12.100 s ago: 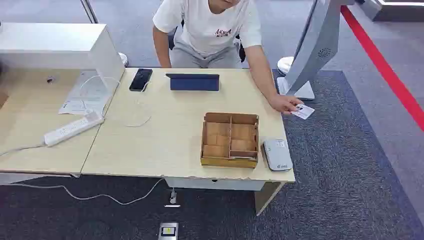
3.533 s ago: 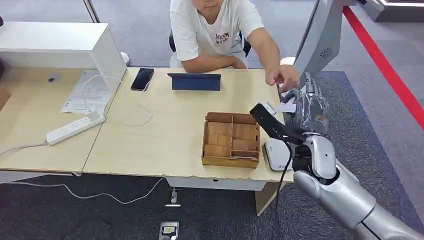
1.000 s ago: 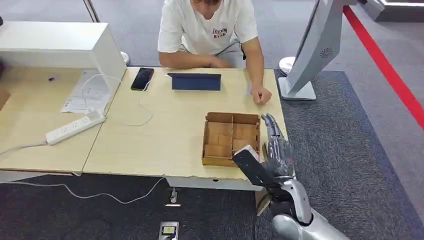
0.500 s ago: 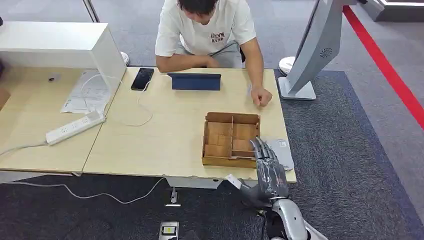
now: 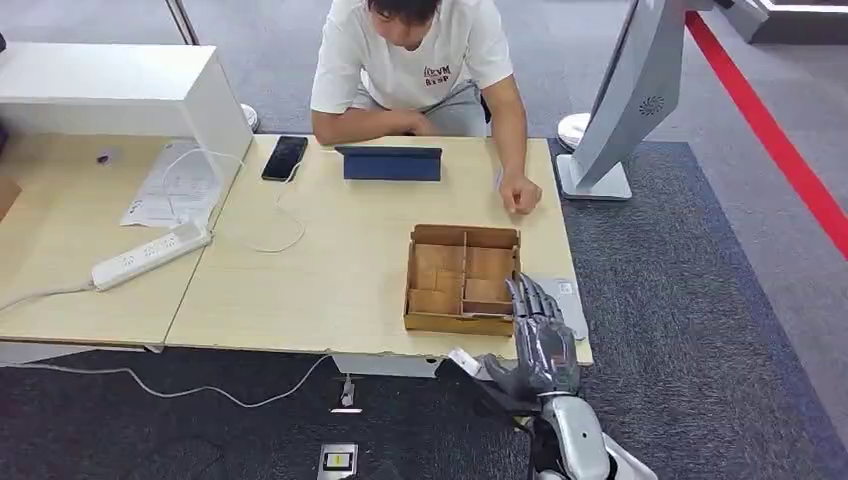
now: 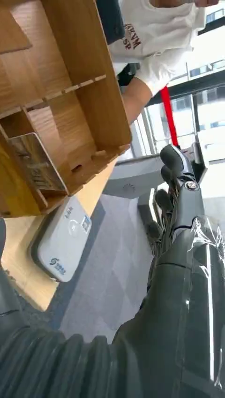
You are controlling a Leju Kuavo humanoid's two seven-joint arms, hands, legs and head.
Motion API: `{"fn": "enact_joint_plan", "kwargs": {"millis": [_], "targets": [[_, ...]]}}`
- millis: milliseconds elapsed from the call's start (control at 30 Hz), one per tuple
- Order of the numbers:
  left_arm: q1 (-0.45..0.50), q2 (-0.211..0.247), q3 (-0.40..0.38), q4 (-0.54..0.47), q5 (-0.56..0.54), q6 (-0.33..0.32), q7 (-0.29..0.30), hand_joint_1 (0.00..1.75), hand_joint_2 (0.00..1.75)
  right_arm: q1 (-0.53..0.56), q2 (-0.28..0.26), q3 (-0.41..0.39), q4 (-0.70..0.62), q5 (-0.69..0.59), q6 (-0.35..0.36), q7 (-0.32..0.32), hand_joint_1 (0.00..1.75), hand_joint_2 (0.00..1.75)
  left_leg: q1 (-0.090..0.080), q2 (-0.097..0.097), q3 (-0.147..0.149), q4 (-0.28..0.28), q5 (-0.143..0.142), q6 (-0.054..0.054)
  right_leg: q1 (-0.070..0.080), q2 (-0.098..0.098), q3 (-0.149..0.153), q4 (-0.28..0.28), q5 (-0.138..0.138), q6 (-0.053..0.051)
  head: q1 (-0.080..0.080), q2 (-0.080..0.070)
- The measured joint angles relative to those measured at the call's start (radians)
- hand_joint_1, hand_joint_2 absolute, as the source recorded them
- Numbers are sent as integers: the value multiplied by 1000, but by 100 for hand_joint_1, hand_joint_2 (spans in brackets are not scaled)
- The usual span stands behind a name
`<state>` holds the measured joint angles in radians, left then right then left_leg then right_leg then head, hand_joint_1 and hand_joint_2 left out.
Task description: Pass the card to the sensor for recognition and then transmit it.
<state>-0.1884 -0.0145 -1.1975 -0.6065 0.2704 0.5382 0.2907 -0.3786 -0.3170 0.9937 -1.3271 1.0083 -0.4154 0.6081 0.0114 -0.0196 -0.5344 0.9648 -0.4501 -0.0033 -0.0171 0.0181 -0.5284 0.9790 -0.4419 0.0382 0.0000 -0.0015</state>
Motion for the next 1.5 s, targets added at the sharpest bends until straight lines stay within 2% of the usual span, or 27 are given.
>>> {"fn": "enact_joint_plan", "kwargs": {"millis": [167, 400, 667, 967, 1500], "targets": [[-14, 0, 0, 0, -27, -16, 15, 0, 175, -37, 14, 1, 50, 57, 1, -4, 0, 175, 0, 0, 0, 0, 0, 0, 0, 0, 0, 0, 0, 0, 0, 0], [-17, 2, 0, -3, -31, -20, 22, 0, 175, -93, 52, 16, 143, 61, 5, -40, 0, 175, 0, 0, 0, 0, 0, 0, 0, 0, 0, 0, 0, 0, 0, 0], [-18, 6, 0, -5, -38, -27, 34, 0, 175, -144, 88, 33, 226, 37, 38, -63, 0, 175, 0, 0, 0, 0, 0, 0, 0, 0, 0, 0, 0, 0, 0, 0], [-16, 13, 0, -11, -33, -22, 37, 0, 175, -181, 117, 60, 288, -4, 40, -79, 0, 175, 0, 0, 0, 0, 0, 0, 0, 0, 0, 0, 0, 0, 0, 0], [-3, 19, 3, -12, 11, -1, 29, 0, 175, -210, 144, 115, 363, -51, 65, -100, 0, 175, 0, 0, 0, 0, 0, 0, 0, 0, 0, 0, 0, 0, 0, 0]]}}
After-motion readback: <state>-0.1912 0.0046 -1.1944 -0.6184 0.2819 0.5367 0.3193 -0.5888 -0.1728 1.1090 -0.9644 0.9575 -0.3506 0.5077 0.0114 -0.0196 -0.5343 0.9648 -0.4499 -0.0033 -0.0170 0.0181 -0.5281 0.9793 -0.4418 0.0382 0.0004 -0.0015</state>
